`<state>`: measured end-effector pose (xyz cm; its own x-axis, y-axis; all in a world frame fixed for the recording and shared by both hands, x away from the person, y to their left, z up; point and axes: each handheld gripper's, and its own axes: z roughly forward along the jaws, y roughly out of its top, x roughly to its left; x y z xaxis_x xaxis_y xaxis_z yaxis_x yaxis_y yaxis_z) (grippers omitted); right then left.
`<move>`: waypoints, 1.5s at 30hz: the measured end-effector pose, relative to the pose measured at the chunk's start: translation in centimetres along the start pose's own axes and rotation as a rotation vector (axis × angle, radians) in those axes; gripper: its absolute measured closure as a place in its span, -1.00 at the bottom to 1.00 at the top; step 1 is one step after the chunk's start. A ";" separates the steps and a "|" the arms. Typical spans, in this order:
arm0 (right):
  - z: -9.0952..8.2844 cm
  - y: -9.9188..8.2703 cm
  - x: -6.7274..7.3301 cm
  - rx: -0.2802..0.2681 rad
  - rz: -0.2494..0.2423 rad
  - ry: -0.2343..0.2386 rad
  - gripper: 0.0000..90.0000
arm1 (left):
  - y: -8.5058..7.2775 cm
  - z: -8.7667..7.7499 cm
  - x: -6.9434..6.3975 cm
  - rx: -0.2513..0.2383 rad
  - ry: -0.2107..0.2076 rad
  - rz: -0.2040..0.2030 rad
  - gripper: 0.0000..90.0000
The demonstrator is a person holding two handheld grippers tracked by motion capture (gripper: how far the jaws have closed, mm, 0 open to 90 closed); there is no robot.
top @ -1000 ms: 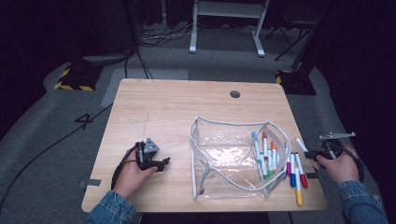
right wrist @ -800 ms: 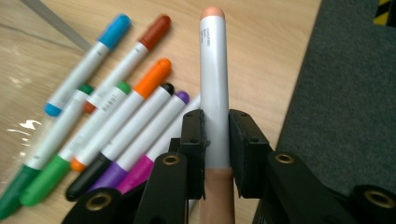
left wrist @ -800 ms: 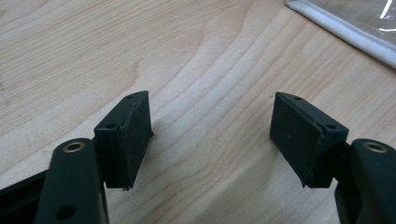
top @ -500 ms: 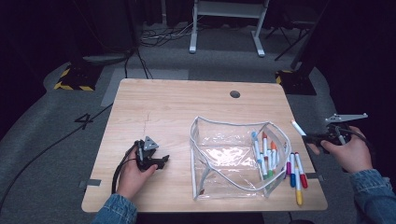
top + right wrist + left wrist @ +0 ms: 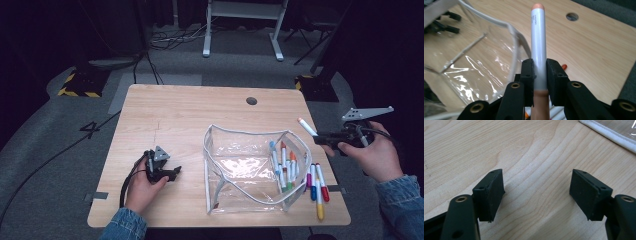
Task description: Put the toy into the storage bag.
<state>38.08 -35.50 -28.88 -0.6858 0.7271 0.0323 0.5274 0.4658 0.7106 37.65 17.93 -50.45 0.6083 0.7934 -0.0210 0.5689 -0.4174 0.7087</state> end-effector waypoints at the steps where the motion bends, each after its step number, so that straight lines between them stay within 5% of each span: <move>1: -0.2 0.4 0.6 -0.006 -0.011 0.009 0.71 | 0.0 0.0 0.0 0.005 0.000 0.004 -0.43; 6: -0.2 2.1 3.5 -0.005 -0.073 0.064 0.71 | 0.1 0.1 -0.1 0.003 0.003 0.002 -0.45; 9: 0.8 3.2 6.0 0.021 -0.122 0.124 0.71 | 0.1 0.1 -0.1 0.005 0.002 -0.001 -0.47; 17: 3.5 4.3 9.6 0.056 -0.181 0.218 0.71 | 0.2 0.2 -0.1 0.006 0.000 0.006 -0.49; 28: 8.2 5.3 12.8 0.133 -0.241 0.304 0.71 | 0.2 0.2 -0.1 0.004 -0.001 0.004 -0.49; 45: 11.2 6.2 14.7 0.224 -0.299 0.314 0.71 | 0.2 0.2 -0.1 0.005 -0.003 0.003 -0.49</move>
<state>36.89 -16.28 -31.87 -0.9237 0.3736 0.0852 0.3557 0.7534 0.5531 37.82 17.65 -50.46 0.6119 0.7906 -0.0211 0.5695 -0.4220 0.7054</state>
